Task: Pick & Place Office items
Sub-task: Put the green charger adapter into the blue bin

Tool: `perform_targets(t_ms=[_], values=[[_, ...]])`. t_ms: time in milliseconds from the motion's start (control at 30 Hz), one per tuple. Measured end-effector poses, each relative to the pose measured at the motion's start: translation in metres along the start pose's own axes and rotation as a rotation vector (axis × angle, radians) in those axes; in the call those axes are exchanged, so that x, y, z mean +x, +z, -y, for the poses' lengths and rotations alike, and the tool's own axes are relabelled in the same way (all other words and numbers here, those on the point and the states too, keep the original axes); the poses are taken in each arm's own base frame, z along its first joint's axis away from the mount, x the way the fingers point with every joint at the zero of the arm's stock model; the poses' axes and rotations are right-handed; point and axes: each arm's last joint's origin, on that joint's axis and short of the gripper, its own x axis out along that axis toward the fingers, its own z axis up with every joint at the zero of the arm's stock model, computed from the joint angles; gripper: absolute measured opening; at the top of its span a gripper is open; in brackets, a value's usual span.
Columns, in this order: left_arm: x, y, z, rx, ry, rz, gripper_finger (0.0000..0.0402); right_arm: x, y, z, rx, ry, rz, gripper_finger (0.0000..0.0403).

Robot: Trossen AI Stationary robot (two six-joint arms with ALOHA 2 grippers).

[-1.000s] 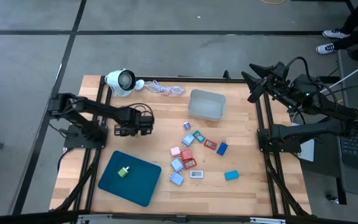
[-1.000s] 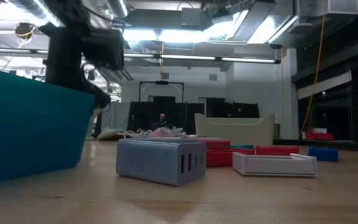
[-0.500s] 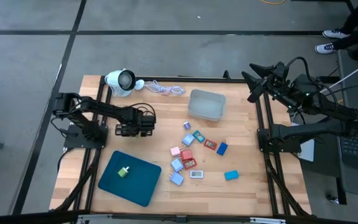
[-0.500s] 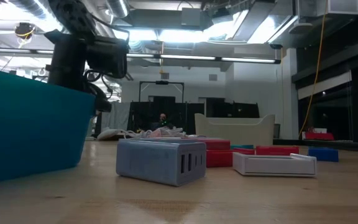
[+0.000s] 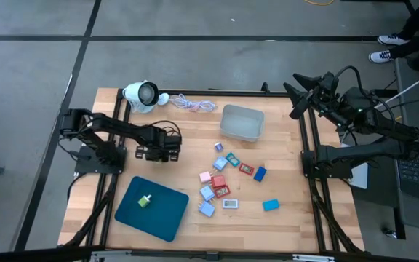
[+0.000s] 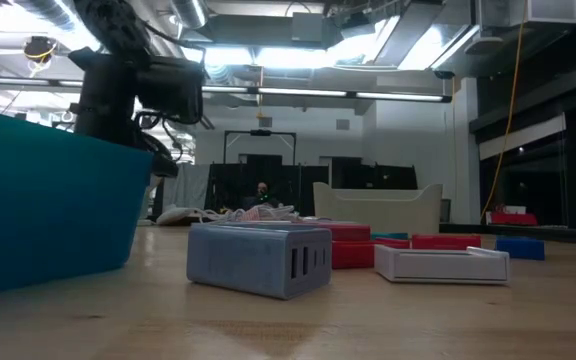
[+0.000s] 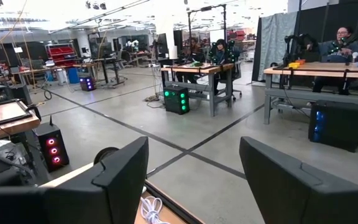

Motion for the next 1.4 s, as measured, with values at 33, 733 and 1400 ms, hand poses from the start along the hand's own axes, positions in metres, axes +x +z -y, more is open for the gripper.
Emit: perform_targets(t_ms=[33,733,1400], values=[[-0.006,0.001,0.003,0.007,-0.065,0.027,0.0128,0.000,0.000,0.000,0.000,0.000,0.000,0.0257],[-0.114,-0.085,-0.025,0.810,-0.833,-0.172,0.0128,0.000,0.000,0.000,0.015,-0.004,0.001,0.0257],[-0.019,-0.163,-0.001,0.994,-0.420,-0.359,0.0180,0.000,0.000,0.001,0.043,-0.029,0.006,0.0257]])
